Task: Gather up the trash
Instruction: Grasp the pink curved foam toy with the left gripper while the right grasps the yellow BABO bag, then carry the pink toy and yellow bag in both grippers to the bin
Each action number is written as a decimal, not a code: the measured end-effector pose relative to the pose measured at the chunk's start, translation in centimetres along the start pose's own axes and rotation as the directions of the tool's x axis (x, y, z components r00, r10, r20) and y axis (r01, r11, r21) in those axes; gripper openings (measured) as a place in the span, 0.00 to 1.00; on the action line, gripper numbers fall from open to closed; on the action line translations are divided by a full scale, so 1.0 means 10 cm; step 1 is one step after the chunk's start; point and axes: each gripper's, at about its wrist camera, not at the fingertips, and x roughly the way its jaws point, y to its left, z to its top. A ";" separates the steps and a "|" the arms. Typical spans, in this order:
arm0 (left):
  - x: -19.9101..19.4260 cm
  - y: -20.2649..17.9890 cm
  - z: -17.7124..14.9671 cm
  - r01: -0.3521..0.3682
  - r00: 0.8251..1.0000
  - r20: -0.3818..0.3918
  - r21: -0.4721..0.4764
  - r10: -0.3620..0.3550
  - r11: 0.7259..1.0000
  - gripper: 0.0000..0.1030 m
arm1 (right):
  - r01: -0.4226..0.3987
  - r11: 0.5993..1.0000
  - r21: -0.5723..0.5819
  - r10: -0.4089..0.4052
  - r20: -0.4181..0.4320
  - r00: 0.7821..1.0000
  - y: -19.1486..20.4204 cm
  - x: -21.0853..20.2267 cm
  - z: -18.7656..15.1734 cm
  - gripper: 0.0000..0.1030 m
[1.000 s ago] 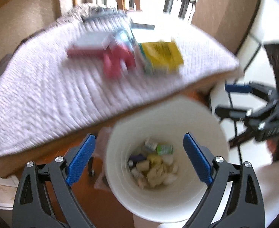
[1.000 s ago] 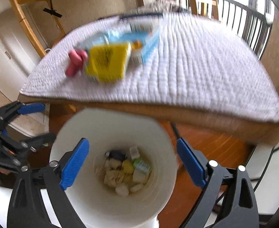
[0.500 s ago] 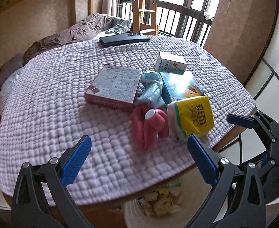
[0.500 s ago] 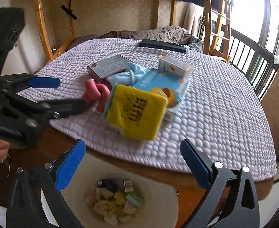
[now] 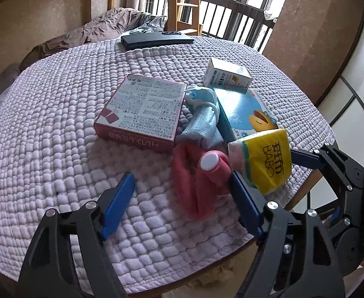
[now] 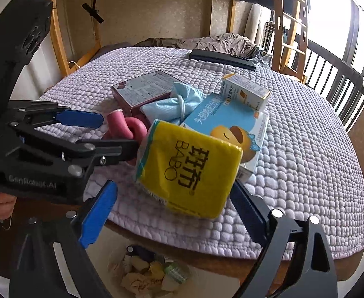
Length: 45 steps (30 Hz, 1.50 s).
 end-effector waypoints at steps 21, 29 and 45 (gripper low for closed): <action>0.08 -0.10 0.12 0.054 0.999 -0.001 0.049 -0.054 0.997 0.48 | 0.043 0.999 -0.012 -0.043 0.003 0.999 -0.05 0.08 0.09 0.71; 0.00 -0.06 0.03 0.063 0.998 0.000 0.017 -0.063 0.998 0.48 | 0.039 0.998 0.044 -0.038 -0.014 0.999 -0.17 -0.06 -0.03 0.71; -0.23 -0.07 -0.10 0.059 0.998 0.008 -0.014 -0.058 0.998 0.48 | -0.011 0.986 0.168 0.011 0.000 1.000 -0.45 -0.33 -0.04 0.71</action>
